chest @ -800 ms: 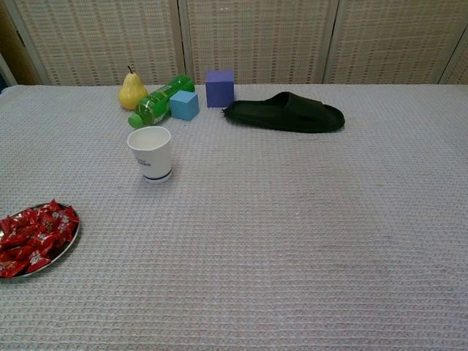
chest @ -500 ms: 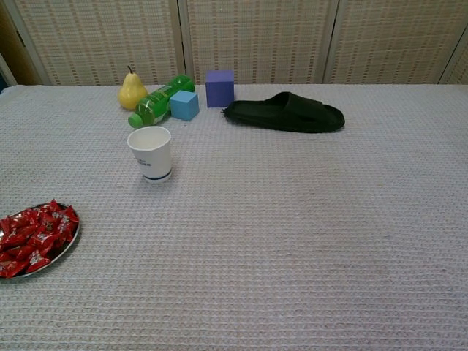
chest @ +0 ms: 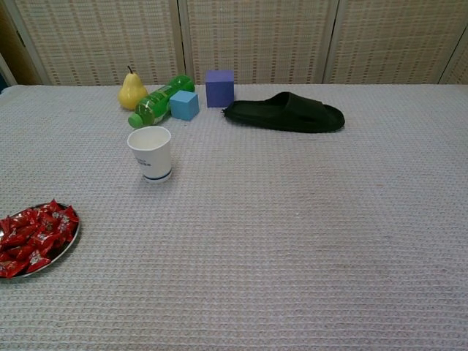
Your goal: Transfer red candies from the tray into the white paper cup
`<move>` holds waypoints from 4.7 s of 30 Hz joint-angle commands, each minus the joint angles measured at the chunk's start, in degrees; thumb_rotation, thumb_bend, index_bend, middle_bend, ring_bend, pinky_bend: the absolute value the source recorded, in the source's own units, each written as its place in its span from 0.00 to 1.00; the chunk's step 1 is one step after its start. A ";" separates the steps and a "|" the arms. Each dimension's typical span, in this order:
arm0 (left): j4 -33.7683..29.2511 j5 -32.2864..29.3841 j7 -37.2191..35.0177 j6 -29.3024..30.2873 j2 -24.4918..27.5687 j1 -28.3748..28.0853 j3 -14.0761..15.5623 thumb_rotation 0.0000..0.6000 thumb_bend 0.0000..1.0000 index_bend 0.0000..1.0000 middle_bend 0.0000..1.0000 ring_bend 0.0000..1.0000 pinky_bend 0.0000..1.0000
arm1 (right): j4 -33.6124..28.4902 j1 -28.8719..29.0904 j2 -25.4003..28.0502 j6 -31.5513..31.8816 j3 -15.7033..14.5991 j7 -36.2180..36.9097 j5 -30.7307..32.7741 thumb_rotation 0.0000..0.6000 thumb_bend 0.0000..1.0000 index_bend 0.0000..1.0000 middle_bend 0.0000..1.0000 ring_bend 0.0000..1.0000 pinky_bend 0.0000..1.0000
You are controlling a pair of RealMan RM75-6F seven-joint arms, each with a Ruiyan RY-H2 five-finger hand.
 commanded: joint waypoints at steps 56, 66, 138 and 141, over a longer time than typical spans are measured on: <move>5.59 -17.57 19.80 -17.92 -17.91 -11.17 -6.86 1.00 0.38 0.42 1.00 1.00 1.00 | -1.00 1.65 -0.97 -5.77 -0.74 -4.36 2.81 1.00 0.00 0.00 0.00 0.00 0.00; 7.27 -18.16 19.64 -17.11 -19.00 -11.57 -6.86 1.00 0.39 0.50 1.00 1.00 1.00 | -1.39 1.65 -0.35 -5.88 -1.06 -3.73 2.52 1.00 0.00 0.00 0.00 0.00 0.00; 13.55 -28.30 22.67 -32.03 -24.68 -42.47 -21.73 1.00 0.41 0.54 1.00 1.00 1.00 | -0.56 2.00 -0.97 -6.84 1.83 -5.01 10.10 1.00 0.00 0.00 0.00 0.00 0.00; 15.66 -27.82 20.88 -32.19 -25.18 -43.03 -21.21 1.00 0.41 0.54 1.00 1.00 1.00 | -0.73 1.89 -1.01 -6.62 1.74 -5.31 10.07 1.00 0.00 0.00 0.00 0.00 0.00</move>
